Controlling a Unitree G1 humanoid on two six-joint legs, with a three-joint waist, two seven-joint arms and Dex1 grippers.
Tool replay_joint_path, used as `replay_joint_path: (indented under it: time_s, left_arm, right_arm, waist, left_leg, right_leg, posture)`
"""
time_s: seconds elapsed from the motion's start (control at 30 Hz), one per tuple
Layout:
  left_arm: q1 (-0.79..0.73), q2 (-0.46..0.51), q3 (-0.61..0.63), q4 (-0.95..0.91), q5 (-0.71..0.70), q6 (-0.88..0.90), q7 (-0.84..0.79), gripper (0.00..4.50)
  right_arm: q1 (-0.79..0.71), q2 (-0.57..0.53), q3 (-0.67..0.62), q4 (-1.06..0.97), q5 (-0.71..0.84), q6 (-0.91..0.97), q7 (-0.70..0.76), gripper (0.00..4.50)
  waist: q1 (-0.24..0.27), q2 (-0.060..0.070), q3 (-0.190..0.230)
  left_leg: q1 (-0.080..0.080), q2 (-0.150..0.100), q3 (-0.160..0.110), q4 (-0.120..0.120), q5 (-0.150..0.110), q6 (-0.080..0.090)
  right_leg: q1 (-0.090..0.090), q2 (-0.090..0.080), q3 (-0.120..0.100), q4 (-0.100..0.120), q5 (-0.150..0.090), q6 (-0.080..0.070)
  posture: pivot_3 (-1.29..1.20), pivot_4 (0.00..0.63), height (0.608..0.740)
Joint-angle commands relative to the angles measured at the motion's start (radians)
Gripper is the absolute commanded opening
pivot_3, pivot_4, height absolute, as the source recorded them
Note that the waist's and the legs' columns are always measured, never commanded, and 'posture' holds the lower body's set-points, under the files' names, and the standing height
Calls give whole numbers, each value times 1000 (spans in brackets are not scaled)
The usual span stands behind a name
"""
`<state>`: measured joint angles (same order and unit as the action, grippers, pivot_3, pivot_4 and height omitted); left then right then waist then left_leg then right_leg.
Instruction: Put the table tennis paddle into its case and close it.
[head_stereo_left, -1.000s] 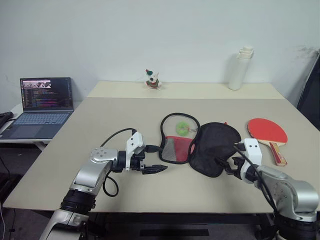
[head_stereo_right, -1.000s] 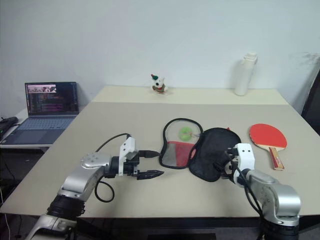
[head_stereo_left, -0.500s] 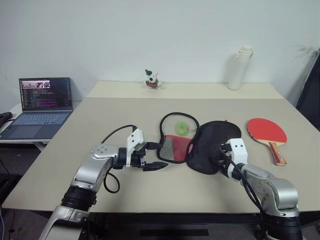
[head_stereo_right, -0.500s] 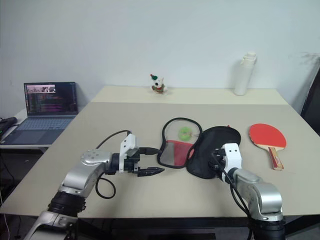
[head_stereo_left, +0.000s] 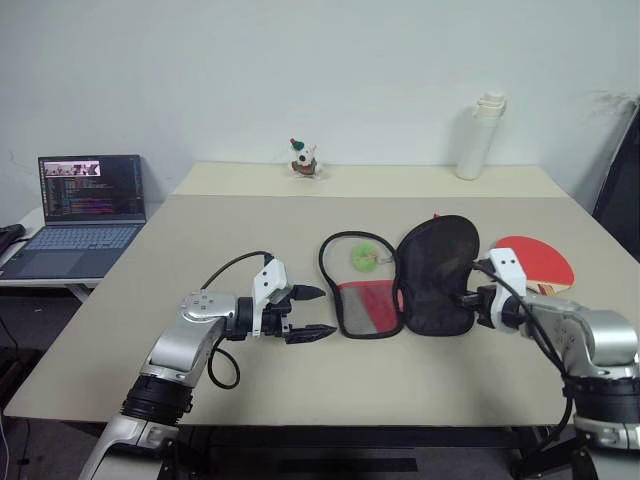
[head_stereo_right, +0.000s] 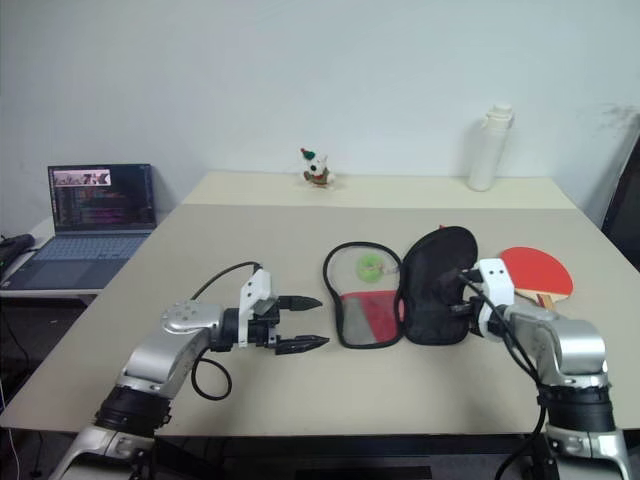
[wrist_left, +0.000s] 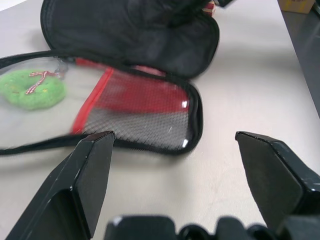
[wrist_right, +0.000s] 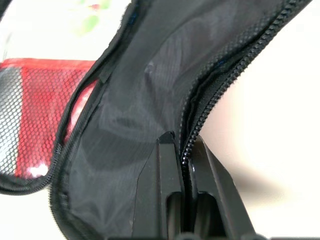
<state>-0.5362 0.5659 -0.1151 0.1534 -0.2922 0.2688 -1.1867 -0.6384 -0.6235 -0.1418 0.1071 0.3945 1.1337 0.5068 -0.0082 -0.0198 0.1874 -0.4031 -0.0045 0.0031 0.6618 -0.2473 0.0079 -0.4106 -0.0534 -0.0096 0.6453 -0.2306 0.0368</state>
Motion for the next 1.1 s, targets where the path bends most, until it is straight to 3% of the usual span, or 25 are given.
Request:
replay_joint_path:
  time_s: [0.03, 0.23, 0.4, 0.7, 0.83, 1.1]
  left_arm:
    - [-5, 3, 20, -17, -9, -23, 4, 4229]
    - [-4, 0, 16, -24, -6, -23, 10, 4229]
    - [1, 5, 17, -35, -7, -19, 15, 4229]
    - [6, 15, 17, -57, -14, -1, 15, 4229]
    - [3, 16, 17, -68, -19, 11, 12, 4229]
    - [-15, 14, 12, -54, -20, 4, -10, 4229]
  right_arm:
    - [-82, -56, 47, 127, -32, -89, 93, 47]
    - [-198, -97, 139, 332, -100, -194, 215, 47]
    - [-226, -88, 158, 391, -122, -233, 254, 47]
    - [-154, -165, 140, 326, -153, -286, 275, 3097]
    - [-140, -224, 58, 294, -125, -298, 270, 4442]
    - [-34, -223, -161, 298, -144, -340, 43, 4484]
  waist:
    - [0, 0, 0]
    - [-2, 0, 0]
    - [-1, 0, 0]
    - [1, 0, 0]
    - [2, 1, 1]
    - [4, 1, 1]
  left_leg:
    - [0, 0, 0, 0, 0, 0]
    - [0, 0, 0, -1, 0, 0]
    - [0, 0, 0, -1, 0, 0]
    - [-1, 0, -1, -1, 0, 0]
    - [-1, 0, 0, 0, 0, 0]
    - [-1, 0, 0, 0, 0, 0]
  right_leg:
    - [0, 0, 0, 0, 0, 0]
    - [-1, 0, 0, 0, 0, -1]
    - [0, 0, 0, 0, 1, -1]
    - [0, 0, 0, 0, 1, -1]
    - [0, 0, 0, 0, 1, -1]
    - [0, 0, 0, 0, 0, -1]
  posture:
    - [0, 150, 740]
    - [0, 150, 740]
    - [0, 150, 740]
    - [0, 150, 740]
    - [0, 150, 740]
    - [0, 150, 740]
